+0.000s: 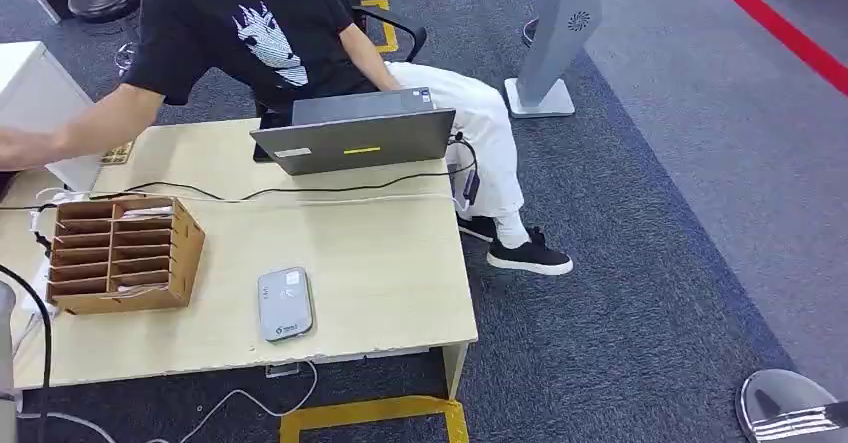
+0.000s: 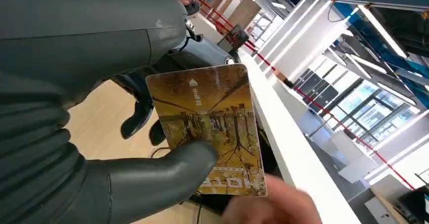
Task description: Pass the card to the sensor for recognition and then transmit it.
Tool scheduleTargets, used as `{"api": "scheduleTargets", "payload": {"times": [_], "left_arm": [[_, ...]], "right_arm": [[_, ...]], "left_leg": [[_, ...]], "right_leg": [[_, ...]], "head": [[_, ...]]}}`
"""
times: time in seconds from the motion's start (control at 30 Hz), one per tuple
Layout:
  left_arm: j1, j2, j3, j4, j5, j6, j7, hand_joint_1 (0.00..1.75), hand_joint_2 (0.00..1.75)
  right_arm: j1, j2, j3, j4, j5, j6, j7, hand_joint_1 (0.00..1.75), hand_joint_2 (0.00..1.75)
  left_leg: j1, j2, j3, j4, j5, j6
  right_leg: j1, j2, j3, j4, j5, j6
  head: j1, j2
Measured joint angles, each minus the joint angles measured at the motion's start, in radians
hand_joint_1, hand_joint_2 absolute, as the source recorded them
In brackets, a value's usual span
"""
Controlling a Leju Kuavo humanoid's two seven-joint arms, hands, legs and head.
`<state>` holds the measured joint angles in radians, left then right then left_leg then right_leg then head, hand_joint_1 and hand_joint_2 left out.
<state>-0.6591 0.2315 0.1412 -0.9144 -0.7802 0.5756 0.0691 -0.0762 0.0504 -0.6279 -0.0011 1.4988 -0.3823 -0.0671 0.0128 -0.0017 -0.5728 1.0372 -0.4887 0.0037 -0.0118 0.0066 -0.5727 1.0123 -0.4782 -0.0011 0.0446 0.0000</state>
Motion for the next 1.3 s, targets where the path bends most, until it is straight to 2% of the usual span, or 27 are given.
{"api": "scheduleTargets", "payload": {"times": [0.37, 0.5, 0.63, 0.77, 0.87, 0.93, 1.0, 1.1, 1.2, 1.3], "left_arm": [[0.018, 0.007, 0.026, 0.0, 0.017, 0.0, -0.013, 1.75, 1.75], [0.03, 0.003, 0.028, -0.002, 0.041, -0.003, -0.051, 1.75, 1.75], [0.084, -0.037, 0.011, -0.073, 0.049, -0.018, -0.119, 1.75, 1.75], [0.129, -0.071, -0.023, -0.139, 0.041, -0.014, -0.122, 1.75, 1.75], [0.141, -0.079, -0.035, -0.164, 0.041, -0.014, -0.122, 1.75, 1.75], [0.151, -0.084, -0.044, -0.182, 0.045, -0.02, -0.146, 1.75, 1.75], [0.17, -0.098, -0.066, -0.22, 0.032, -0.026, -0.172, 1.75, 1.75], [0.225, -0.126, -0.141, -0.283, -0.045, -0.018, -0.178, 1.75, 1.75], [0.3, -0.148, -0.214, -0.36, -0.03, 0.018, -0.198, 1.75, 1.75], [0.365, -0.163, -0.274, -0.454, -0.026, 0.019, -0.202, 1.75, 1.75]], "right_arm": [[-0.004, 0.002, -0.008, 0.0, 0.008, 0.005, 0.0, 0.0, 1.75], [-0.004, 0.002, -0.011, 0.0, 0.019, 0.003, -0.001, 0.0, 1.75], [0.0, 0.002, -0.027, 0.0, 0.031, -0.012, -0.005, 0.0, 1.75], [0.008, 0.002, -0.036, 0.0, 0.032, -0.015, -0.01, 0.0, 1.75], [0.014, 0.002, -0.042, 0.0, 0.032, -0.015, -0.01, 0.0, 1.75], [0.015, 0.002, -0.044, 0.0, 0.032, -0.016, -0.01, 0.0, 1.75], [0.016, 0.002, -0.049, 0.0, 0.032, -0.015, -0.009, 0.0, 1.75], [0.027, 0.007, -0.054, 0.0, 0.029, 0.018, 0.015, 0.0, 1.75], [0.036, 0.01, -0.056, 0.001, 0.026, -0.02, -0.004, 0.0, 1.75], [0.035, 0.012, -0.057, 0.002, 0.022, -0.027, -0.003, 0.0, 1.75]], "left_leg": [[0.0, 0.0, 0.0, 0.0, 0.0, 0.0], [0.0, 0.0, 0.0, 0.0, 0.0, 0.0], [-0.001, -0.001, 0.0, 0.0, 0.0, 0.0], [-0.001, 0.002, 0.0, 0.0, 0.0, 0.0], [-0.001, 0.001, 0.0, 0.0, 0.0, 0.0], [-0.001, 0.001, 0.0, 0.0, 0.0, 0.0], [-0.001, 0.001, 0.0, 0.0, 0.0, 0.0], [-0.001, 0.0, 0.0, 0.0, 0.0, 0.0], [-0.001, 0.003, -0.002, 0.0, -0.001, 0.001], [-0.002, 0.003, -0.001, 0.0, -0.002, 0.002]], "right_leg": [[0.0, 0.0, 0.0, 0.0, 0.0, 0.0], [0.0, 0.0, 0.0, 0.0, 0.0, 0.0], [0.0, 0.0, -0.001, 0.0, 0.0, 0.0], [0.0, 0.002, -0.001, -0.001, 0.0, 0.0], [0.0, 0.001, -0.001, -0.001, 0.0, 0.0], [0.0, 0.001, -0.001, -0.001, 0.0, 0.0], [0.0, 0.001, -0.001, -0.001, 0.0, 0.0], [-0.001, 0.0, -0.001, -0.001, 0.0, 0.001], [-0.001, 0.003, -0.002, -0.001, 0.0, 0.001], [-0.001, 0.003, -0.002, -0.001, 0.0, 0.001]], "head": [[0.0, 0.0], [0.0, 0.0], [0.0, 0.0], [0.0, 0.0], [0.0, 0.0], [0.0, 0.0], [0.0, 0.0], [0.0, 0.0], [0.001, 0.0], [0.001, 0.0]]}}
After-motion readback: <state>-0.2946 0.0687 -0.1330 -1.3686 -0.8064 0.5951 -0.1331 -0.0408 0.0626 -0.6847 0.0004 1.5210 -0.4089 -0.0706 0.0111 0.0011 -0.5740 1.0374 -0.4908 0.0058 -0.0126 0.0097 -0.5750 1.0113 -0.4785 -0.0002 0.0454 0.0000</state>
